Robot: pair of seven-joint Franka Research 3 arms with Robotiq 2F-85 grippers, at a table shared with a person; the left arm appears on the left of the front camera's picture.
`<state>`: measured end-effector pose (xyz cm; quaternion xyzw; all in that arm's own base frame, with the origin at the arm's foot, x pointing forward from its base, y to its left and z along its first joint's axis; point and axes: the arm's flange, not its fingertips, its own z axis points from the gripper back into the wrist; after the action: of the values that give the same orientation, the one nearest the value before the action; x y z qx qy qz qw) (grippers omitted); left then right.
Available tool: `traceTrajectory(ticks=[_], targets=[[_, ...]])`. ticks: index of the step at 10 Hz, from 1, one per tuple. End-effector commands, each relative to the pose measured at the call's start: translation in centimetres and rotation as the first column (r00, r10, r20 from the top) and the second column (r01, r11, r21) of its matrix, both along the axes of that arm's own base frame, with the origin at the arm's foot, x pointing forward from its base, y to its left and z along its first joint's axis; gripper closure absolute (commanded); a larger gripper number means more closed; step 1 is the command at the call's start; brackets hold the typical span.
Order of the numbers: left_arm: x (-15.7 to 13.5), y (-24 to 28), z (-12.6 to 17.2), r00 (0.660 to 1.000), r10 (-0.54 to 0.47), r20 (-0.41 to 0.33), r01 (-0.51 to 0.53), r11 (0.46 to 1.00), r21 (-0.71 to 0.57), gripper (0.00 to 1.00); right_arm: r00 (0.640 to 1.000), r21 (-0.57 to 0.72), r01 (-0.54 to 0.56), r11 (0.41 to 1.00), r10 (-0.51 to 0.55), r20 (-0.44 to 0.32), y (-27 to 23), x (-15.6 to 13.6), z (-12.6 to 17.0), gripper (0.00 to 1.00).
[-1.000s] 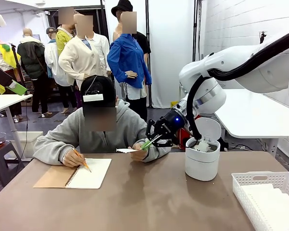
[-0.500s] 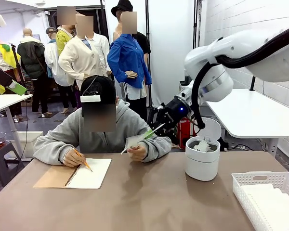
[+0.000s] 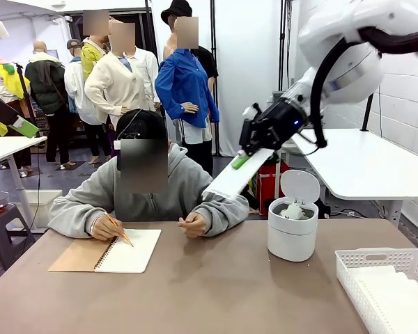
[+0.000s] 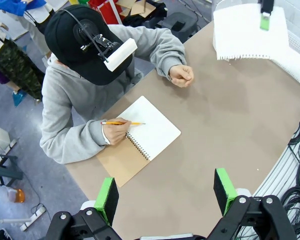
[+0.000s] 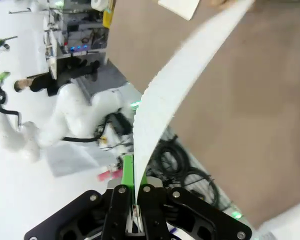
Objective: Sort the paper based on its condition.
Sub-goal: If a person hands you a paper, place it in the Organizing basket , and if it's crumpled, put it in the Trash can.
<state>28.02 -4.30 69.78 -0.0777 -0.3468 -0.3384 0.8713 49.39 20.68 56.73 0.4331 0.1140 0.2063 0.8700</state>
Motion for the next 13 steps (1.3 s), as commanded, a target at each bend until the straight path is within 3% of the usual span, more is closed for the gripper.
traceTrajectory(ticks=[1, 5, 11, 12, 13], targets=[[0.0, 0.1, 0.0, 1.000, 0.002, 0.000, -0.002, 1.000, -0.002, 0.00, 0.975, -0.036, -0.070, 0.997, 0.076, 0.207, -3.3, -2.4, 1.2, 1.00], [0.0, 0.1, 0.0, 1.000, 0.002, 0.000, -0.002, 1.000, -0.002, 0.00, 0.910, -0.188, -0.027, 0.982, 0.102, 0.401, -8.1, -4.1, 4.2, 1.00], [0.0, 0.1, 0.0, 1.000, 0.002, 0.000, -0.002, 1.000, -0.002, 0.00, 0.874, -0.360, 0.081, 0.929, 0.107, 0.473, -16.4, -5.5, 2.6, 1.00], [0.0, 0.1, 0.0, 1.000, 0.002, 0.000, -0.002, 1.000, -0.002, 0.00, 0.877, -0.378, 0.082, 0.922, 0.114, 0.468, -17.5, -6.7, 2.4, 1.00], [0.0, 0.1, 0.0, 1.000, 0.002, 0.000, -0.002, 1.000, -0.002, 0.00, 0.903, -0.383, 0.051, 0.923, 0.121, 0.412, -18.8, -7.6, 2.5, 1.00]])
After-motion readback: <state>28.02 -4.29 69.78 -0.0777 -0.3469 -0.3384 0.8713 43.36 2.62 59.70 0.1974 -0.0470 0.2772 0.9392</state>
